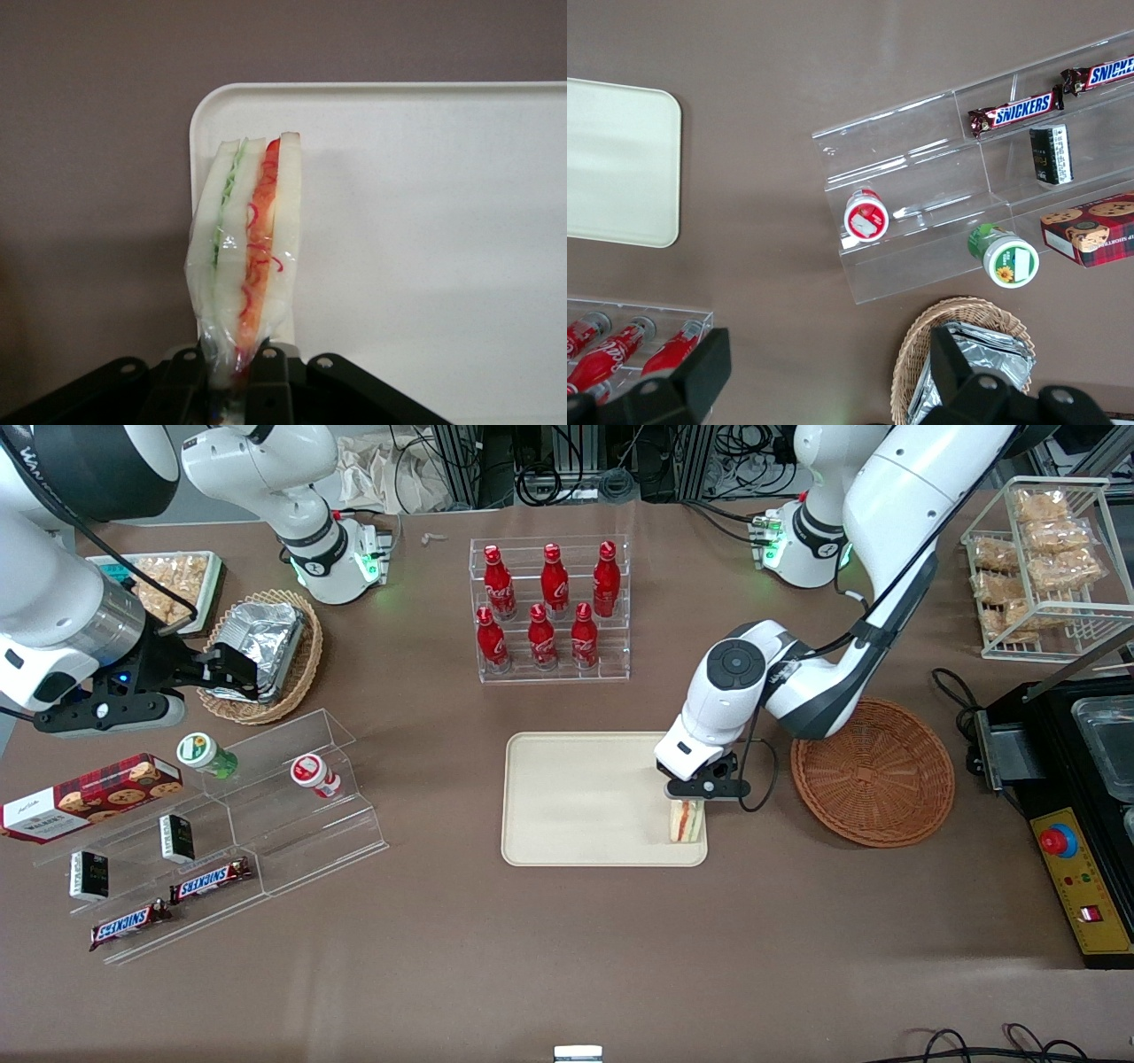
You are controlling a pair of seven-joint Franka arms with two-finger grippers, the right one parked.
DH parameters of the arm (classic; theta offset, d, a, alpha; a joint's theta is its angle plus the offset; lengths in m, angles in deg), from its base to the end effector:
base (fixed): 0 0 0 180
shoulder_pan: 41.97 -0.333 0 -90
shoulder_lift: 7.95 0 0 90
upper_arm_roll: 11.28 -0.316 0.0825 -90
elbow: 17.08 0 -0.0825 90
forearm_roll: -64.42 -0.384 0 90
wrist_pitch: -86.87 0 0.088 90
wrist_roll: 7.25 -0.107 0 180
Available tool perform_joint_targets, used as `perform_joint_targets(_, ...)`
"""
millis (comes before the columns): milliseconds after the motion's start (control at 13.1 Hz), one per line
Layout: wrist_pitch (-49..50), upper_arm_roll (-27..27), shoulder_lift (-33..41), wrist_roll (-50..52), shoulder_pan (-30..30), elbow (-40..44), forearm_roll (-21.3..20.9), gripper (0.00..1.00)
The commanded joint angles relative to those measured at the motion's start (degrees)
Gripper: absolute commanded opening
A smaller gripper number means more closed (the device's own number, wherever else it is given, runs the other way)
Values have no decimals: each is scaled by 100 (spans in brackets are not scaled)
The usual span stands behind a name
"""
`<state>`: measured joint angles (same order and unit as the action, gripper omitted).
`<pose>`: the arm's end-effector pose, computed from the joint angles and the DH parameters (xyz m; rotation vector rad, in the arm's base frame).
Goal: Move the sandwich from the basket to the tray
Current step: 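Lower the sandwich onto the tray surface with the left gripper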
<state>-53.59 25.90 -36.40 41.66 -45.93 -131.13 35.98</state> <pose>0.5241 -0.3230 0.2645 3.0993 -0.0416 0.1630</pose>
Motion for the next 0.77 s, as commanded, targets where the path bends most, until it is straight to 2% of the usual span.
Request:
perform_joint_targets(0, -262, 8, -108, 259, 10, 32, -197, 3)
perform_joint_targets(459, -342, 8, -187, 259, 10, 32, -206, 10)
perform_joint_targets(612, -412, 8, -239, 259, 1, 49, -206, 21)
perform_joint_targets(689, -456, 8, -257, 259, 1, 49, -206, 32)
